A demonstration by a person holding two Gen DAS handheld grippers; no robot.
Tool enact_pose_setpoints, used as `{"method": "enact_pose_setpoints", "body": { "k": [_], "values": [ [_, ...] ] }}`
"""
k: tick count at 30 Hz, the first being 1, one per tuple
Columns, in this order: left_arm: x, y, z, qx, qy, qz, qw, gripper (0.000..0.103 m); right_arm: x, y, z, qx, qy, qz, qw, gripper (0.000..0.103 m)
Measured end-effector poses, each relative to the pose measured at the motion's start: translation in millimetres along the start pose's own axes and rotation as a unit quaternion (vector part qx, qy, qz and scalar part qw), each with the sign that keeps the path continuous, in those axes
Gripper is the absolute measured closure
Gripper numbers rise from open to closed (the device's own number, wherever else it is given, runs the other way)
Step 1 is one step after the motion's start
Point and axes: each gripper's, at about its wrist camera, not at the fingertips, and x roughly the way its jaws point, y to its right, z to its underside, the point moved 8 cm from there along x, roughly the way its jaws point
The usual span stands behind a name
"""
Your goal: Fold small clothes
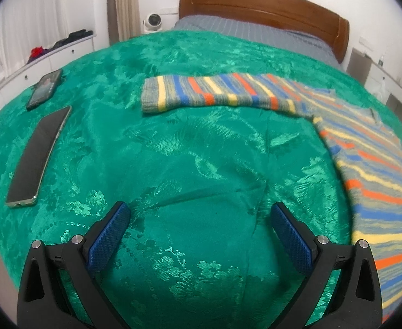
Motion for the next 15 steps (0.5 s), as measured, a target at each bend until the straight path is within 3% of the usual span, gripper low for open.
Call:
{"method": "enact_pose_setpoints", "body": {
  "k": [15],
  "values": [
    [-0.5,7.9,-0.3,0.007,-0.008,0.005,0.9999,0.000,0.4,1.1,-4.2,0.000,0.001,0.002,1.000,0.000]
  ]
}}
